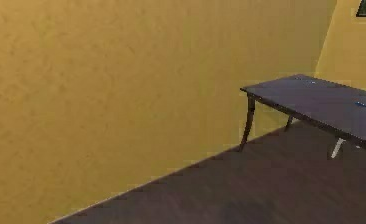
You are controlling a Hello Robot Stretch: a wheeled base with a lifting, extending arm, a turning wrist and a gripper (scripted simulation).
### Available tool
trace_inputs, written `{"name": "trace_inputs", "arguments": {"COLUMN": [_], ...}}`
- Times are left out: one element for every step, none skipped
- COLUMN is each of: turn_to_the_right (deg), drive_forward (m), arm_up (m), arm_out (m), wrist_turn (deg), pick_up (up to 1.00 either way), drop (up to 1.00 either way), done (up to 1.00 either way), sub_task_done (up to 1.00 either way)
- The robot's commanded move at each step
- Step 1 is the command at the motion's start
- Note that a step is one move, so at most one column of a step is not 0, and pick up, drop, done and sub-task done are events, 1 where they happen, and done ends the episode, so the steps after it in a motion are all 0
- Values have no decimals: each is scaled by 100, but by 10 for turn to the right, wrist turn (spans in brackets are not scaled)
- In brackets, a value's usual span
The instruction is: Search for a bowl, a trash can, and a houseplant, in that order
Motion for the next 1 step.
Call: {"name": "trace_inputs", "arguments": {"turn_to_the_right": [450], "drive_forward": [0], "arm_up": [0], "arm_out": [0], "wrist_turn": [0], "pick_up": [0], "drop": [0], "done": [0], "sub_task_done": [0]}}
